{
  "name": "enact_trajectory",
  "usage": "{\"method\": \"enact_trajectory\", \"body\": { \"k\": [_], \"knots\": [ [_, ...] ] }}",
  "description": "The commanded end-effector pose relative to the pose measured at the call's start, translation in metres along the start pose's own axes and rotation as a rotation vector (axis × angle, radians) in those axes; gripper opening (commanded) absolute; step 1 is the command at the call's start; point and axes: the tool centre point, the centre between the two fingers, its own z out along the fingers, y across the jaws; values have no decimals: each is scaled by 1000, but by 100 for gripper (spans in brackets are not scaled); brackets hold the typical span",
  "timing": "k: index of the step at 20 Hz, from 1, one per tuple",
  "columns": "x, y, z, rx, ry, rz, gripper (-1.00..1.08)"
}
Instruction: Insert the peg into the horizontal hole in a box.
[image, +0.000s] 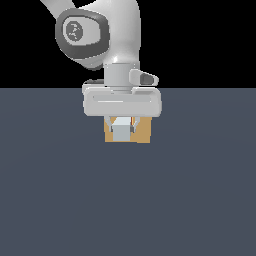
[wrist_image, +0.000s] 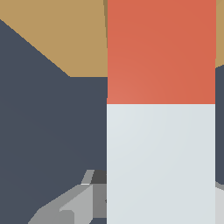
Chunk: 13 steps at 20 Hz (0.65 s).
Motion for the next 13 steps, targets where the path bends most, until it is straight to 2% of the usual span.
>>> {"method": "enact_trajectory", "body": {
  "k": [1, 7, 13],
  "knots": [
    [20, 1, -2, -4, 1, -1, -100],
    [44, 2, -2, -5, 1, -1, -100],
    [43, 3, -3, -5, 1, -1, -100]
  ]
}}
